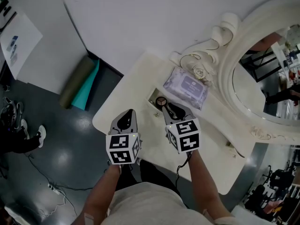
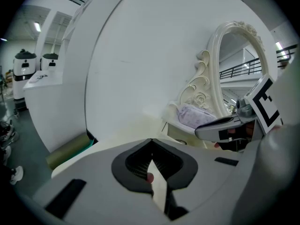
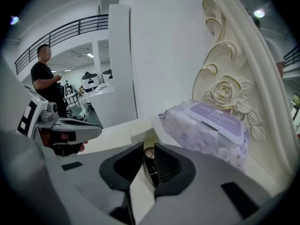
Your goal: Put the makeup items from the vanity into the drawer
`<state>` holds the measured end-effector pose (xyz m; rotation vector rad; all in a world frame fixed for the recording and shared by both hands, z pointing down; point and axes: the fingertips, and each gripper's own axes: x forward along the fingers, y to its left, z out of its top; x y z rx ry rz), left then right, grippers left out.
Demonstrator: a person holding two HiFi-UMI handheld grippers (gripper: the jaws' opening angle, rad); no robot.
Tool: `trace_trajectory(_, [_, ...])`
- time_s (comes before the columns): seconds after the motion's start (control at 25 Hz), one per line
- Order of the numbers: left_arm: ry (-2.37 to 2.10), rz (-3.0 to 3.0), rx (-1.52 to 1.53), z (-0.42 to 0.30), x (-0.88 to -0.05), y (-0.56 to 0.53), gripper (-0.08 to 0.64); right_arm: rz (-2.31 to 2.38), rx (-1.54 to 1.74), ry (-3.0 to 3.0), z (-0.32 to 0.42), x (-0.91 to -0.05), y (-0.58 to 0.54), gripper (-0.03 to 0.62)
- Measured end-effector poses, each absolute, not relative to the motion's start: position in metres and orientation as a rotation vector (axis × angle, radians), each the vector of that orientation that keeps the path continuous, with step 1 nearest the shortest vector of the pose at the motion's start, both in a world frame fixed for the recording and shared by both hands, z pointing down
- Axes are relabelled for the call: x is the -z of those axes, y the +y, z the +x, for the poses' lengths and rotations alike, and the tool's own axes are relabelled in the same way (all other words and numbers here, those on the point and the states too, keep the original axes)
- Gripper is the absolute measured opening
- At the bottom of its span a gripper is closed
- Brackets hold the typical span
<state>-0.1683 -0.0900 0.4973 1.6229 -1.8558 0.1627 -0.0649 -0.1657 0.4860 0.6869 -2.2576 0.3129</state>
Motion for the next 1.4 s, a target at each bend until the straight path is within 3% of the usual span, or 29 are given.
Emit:
trace_trajectory(0.36, [-1.804, 1.704, -0.118, -0.157, -0.485, -0.088, 0.01, 0.896, -0.474, -2.287, -0.035, -0.462, -0.154, 0.026])
trace_trajectory(0.56, [-1.751, 1.776, -0.12, -0.144, -0.476, -0.082, 0.009, 1.038, -0.625, -2.297, -0.015, -0.454, -0.138, 0.021])
trace_trajectory(1.4, [-1.523, 2.133, -0.271, -0.085, -0.443, -0.054, 0.01, 1.539, -0.732, -2.194, 0.069, -0.444, -0.056, 0.018])
